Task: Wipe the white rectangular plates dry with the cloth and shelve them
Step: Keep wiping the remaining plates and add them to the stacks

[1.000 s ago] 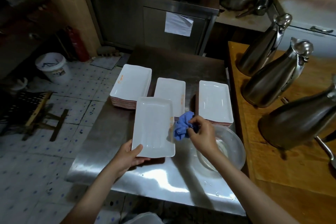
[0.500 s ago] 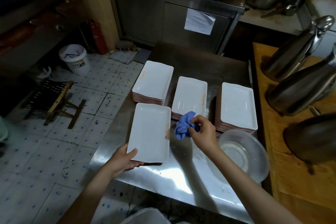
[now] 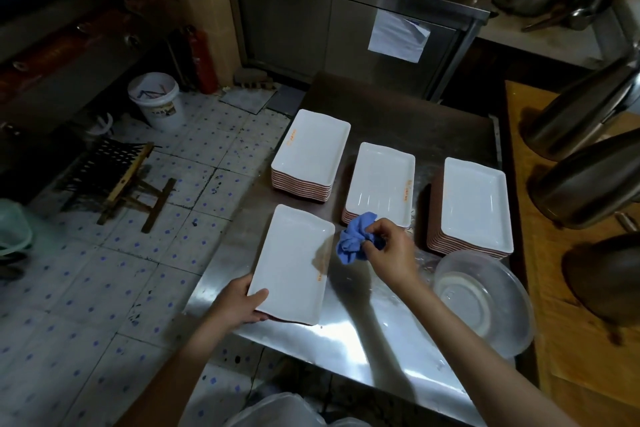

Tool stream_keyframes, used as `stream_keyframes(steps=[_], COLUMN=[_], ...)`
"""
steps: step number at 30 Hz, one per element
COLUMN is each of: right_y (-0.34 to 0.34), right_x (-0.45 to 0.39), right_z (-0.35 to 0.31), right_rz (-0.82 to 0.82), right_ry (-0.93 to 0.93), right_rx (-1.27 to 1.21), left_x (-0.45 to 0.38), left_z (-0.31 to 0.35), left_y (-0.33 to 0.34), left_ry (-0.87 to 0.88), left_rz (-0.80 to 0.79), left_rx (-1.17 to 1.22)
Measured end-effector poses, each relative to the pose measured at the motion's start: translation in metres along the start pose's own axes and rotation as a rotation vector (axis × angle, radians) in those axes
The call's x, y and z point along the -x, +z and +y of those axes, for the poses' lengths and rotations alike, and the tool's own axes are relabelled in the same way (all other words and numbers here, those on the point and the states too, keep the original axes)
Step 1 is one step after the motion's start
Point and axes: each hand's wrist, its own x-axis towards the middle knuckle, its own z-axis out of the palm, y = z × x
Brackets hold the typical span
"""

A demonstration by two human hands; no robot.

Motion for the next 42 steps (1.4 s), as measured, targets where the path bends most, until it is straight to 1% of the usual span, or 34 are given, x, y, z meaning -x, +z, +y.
stream_keyframes(steps=[3, 7, 9, 12, 15, 22, 26, 31, 34, 36, 39, 42], right_y=[0.002, 0.007, 0.009, 0.010, 0.011, 0.011, 0.008, 0.005, 0.002, -0.001, -0.009, -0.018], right_x=[0.002, 0.001, 0.001, 0.000, 0.000, 0.002, 0.002, 0.003, 0.003, 0.004, 0.003, 0.002], right_z=[-0.002, 0.001, 0.000, 0.000, -0.001, -0.005, -0.006, -0.006, -0.007, -0.008, -0.007, -0.002], right_rz=[-0.005, 0.001, -0.004, -0.003, -0.008, -0.029, -0.032, -0.017, -0.011, 0.001, 0.034, 0.083], right_ry=[-0.005, -0.016, -0.015, -0.014, -0.016, -0.010, -0.001, 0.006, 0.005, 0.001, 0.015, 0.020], right_rx=[0.010, 0.019, 0.021, 0.026, 0.034, 0.007, 0.003, -0.012, -0.025, -0.029, -0.035, -0.031], left_x=[0.001, 0.007, 0.011, 0.016, 0.020, 0.023, 0.029, 0.024, 0.017, 0.010, -0.002, -0.016], left_z=[0.001, 0.001, 0.000, 0.000, 0.002, -0.007, -0.005, -0.004, 0.003, 0.013, 0.035, 0.065], left_y=[-0.002, -0.003, -0.005, -0.007, -0.009, -0.009, -0.008, -0.003, 0.002, 0.007, 0.022, 0.044], left_ry=[0.128, 0.151, 0.156, 0.185, 0.200, 0.163, 0.151, 0.227, 0.288, 0.345, 0.438, 0.480], left_rz=[0.178, 0.378, 0.443, 0.519, 0.550, 0.614, 0.623, 0.670, 0.659, 0.604, 0.470, 0.333], left_rx=[-0.304, -0.438, -0.448, -0.402, -0.369, -0.262, -0.292, -0.374, -0.445, -0.485, -0.457, -0.468])
